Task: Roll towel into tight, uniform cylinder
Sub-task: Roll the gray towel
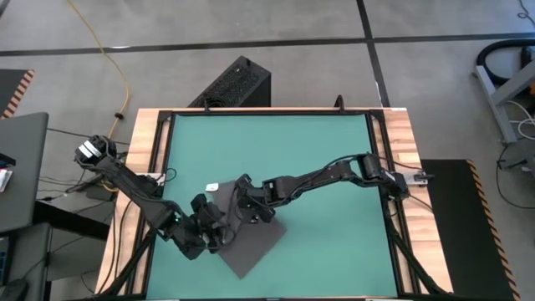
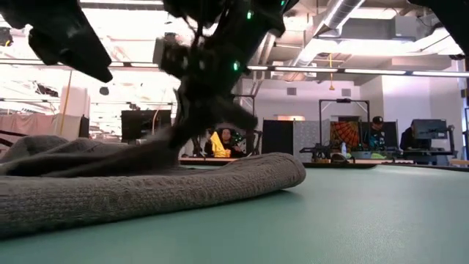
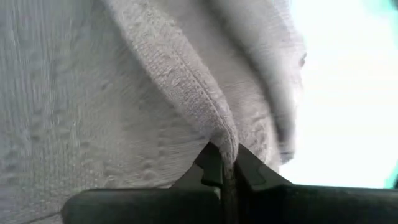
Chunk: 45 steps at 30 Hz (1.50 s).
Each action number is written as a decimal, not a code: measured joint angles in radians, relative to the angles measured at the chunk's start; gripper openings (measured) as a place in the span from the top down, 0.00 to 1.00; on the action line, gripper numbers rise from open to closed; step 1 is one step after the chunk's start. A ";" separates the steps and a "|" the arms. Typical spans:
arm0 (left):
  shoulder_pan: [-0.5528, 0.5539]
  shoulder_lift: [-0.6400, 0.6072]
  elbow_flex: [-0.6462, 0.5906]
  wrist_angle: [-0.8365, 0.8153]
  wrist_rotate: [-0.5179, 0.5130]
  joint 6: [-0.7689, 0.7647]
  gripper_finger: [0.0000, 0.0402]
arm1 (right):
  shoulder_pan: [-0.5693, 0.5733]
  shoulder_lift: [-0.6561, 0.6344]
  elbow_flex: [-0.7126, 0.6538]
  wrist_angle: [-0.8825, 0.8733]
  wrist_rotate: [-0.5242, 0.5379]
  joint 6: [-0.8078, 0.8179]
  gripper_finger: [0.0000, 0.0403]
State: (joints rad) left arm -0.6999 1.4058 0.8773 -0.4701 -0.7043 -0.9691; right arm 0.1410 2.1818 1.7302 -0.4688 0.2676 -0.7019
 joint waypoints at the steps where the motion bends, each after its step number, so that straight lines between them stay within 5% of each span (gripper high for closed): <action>1: 0.000 0.014 0.000 0.002 0.002 0.023 0.56 | -0.003 -0.013 0.000 0.002 0.000 0.019 0.95; 7: 0.006 0.198 0.002 0.068 0.044 0.208 0.57 | -0.020 -0.046 0.000 -0.032 -0.005 0.090 0.95; 17: 0.019 0.299 0.161 -0.052 -0.063 0.173 0.57 | -0.019 -0.048 0.000 -0.019 -0.011 0.102 0.95; 28: 0.039 0.405 0.181 -0.109 -0.020 0.200 0.57 | -0.020 -0.049 0.000 -0.010 -0.011 0.111 0.95; 33: 0.044 0.493 0.265 -0.273 -0.062 0.130 0.58 | -0.020 -0.049 0.000 -0.021 -0.011 0.126 0.95; 37: 0.051 0.512 0.329 -0.397 -0.057 0.085 0.66 | -0.020 -0.049 0.000 -0.023 -0.011 0.127 0.95; 45: 0.060 0.511 0.267 -0.423 -0.047 0.001 0.98 | 0.006 -0.049 0.000 -0.023 -0.003 0.129 0.95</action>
State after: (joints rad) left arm -0.6395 1.9171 1.1444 -0.8927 -0.7511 -0.9676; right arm 0.1469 2.1326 1.7306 -0.4915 0.2646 -0.5724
